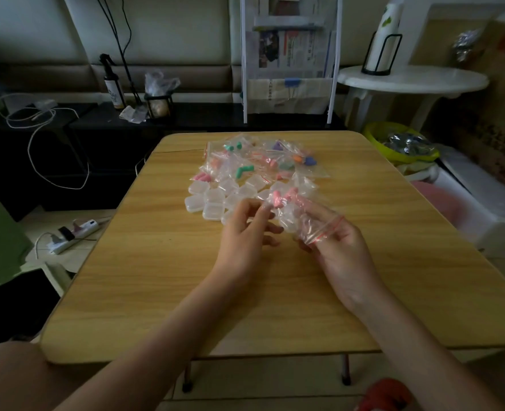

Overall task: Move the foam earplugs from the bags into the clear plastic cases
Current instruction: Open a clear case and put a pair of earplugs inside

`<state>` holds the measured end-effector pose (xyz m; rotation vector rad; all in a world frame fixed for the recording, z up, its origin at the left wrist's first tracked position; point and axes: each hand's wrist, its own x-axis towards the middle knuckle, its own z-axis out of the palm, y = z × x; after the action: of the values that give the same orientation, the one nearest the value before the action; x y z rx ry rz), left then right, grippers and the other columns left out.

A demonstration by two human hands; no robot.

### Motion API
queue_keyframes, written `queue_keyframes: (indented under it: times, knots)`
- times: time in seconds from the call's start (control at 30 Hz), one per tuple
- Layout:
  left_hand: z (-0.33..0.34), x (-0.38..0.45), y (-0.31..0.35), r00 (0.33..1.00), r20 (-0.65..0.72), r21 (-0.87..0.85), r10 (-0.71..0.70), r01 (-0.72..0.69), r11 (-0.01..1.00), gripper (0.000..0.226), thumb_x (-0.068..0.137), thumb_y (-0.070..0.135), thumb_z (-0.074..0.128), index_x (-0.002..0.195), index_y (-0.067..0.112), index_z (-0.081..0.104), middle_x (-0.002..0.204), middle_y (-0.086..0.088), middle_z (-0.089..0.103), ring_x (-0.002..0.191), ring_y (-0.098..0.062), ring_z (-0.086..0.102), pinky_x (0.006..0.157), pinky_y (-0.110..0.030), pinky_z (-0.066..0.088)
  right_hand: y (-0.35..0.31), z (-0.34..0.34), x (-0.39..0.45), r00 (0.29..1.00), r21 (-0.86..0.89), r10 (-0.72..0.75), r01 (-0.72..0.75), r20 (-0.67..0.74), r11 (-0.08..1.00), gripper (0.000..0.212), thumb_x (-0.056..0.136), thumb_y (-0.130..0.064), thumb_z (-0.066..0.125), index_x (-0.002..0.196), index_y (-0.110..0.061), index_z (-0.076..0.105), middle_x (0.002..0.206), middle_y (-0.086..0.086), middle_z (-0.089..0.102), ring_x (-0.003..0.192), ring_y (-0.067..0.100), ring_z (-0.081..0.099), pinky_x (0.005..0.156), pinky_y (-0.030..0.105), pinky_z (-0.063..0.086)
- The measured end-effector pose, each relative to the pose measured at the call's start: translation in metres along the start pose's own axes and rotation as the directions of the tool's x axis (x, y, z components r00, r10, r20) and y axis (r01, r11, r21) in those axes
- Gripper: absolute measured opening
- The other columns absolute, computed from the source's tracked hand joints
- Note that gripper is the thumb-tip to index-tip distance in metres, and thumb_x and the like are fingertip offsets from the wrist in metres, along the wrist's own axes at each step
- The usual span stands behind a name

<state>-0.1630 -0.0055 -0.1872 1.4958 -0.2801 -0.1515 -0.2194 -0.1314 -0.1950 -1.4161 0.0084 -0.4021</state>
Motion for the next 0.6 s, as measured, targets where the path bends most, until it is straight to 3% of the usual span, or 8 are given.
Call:
queue_keyframes:
  times: [0.1,0.27,0.4,0.53,0.6]
  knots:
    - [0.0005,0.0017,0.001,1.0,0.028,-0.075,0.007,-0.005,0.997,0.015,0.096,0.019,0.051,0.091,0.007,0.059,0.079,0.001,0.062,0.073,-0.005,0.062,0.066,-0.022,0.053,0.0015,-0.001,0.0017,0.999,-0.038,0.025,-0.026,-0.028,0.999,0.045,0.087,0.005,0.058,0.096,-0.037,0.074,0.089,-0.016,0.07,0.081,0.003,0.056,0.071,0.02,0.047]
    - [-0.0026,0.0058,-0.0014,1.0,-0.018,-0.204,-0.02,0.016,0.979,0.008,0.094,0.01,0.054,0.088,0.007,0.058,0.08,-0.004,0.063,0.076,-0.012,0.063,0.068,-0.024,0.054,-0.0008,0.002,0.0001,1.0,-0.089,0.009,-0.011,-0.026,0.996,0.035,0.085,0.007,0.06,0.108,-0.018,0.071,0.107,-0.002,0.072,0.096,0.005,0.063,0.076,0.015,0.049]
    - [-0.0047,0.0048,-0.0014,1.0,0.007,-0.194,0.015,-0.013,0.981,0.01,0.09,-0.001,0.056,0.085,0.008,0.056,0.082,-0.007,0.067,0.078,-0.013,0.068,0.067,-0.023,0.054,-0.0012,0.0014,-0.0022,0.996,-0.128,-0.066,0.059,-0.051,0.99,0.033,0.084,0.002,0.065,0.097,-0.028,0.07,0.095,-0.018,0.071,0.095,-0.005,0.064,0.073,0.01,0.048]
    - [-0.0033,0.003,-0.0021,0.998,0.031,-0.132,0.049,-0.044,0.99,0.02,0.083,-0.008,0.06,0.081,0.01,0.053,0.075,-0.008,0.065,0.069,-0.01,0.066,0.062,-0.019,0.051,0.0037,-0.0018,-0.0026,0.988,-0.247,-0.116,0.087,-0.106,0.965,0.028,0.084,-0.007,0.068,0.096,-0.032,0.07,0.103,-0.011,0.07,0.097,0.0,0.064,0.077,0.015,0.05]
    - [-0.0034,0.0044,-0.0039,0.998,0.038,-0.145,0.05,-0.044,0.988,0.022,0.081,-0.009,0.062,0.084,0.012,0.055,0.073,-0.011,0.062,0.066,-0.013,0.063,0.064,-0.021,0.05,0.0051,-0.0032,-0.0019,0.978,-0.247,-0.129,0.086,-0.162,0.965,0.027,0.085,-0.005,0.067,0.093,-0.03,0.071,0.097,-0.011,0.071,0.093,0.001,0.065,0.075,0.016,0.05]
